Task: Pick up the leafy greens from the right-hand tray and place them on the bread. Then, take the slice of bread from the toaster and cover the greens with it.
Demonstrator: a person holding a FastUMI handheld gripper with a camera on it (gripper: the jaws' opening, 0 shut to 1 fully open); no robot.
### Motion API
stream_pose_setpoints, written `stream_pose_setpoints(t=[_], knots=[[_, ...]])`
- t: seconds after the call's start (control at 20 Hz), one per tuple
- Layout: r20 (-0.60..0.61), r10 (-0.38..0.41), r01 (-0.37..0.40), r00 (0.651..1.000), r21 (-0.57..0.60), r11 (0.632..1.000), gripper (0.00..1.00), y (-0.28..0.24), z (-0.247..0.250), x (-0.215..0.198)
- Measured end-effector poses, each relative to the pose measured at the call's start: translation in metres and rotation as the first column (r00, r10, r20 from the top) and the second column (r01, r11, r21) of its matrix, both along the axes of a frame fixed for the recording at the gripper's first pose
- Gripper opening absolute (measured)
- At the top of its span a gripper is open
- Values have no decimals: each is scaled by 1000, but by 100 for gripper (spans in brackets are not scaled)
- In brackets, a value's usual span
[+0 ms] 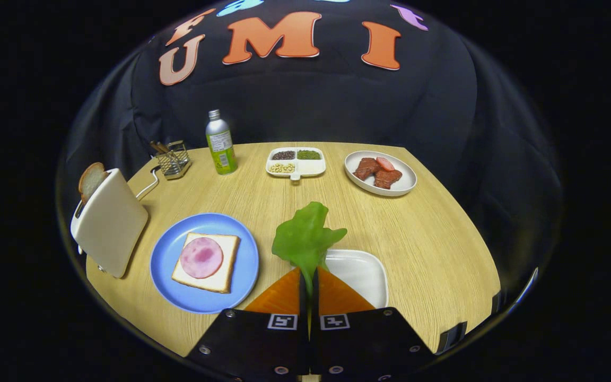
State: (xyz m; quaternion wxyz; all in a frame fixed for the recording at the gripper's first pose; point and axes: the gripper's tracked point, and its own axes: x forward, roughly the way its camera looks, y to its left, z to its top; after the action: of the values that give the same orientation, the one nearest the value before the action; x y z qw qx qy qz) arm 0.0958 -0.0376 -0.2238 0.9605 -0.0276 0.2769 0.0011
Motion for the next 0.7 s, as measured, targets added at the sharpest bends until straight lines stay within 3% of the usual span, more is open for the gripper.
stream_pose_setpoints(t=[0.7], knots=[[-20, 108, -108, 994, -1, 994, 2, 76, 5, 2]])
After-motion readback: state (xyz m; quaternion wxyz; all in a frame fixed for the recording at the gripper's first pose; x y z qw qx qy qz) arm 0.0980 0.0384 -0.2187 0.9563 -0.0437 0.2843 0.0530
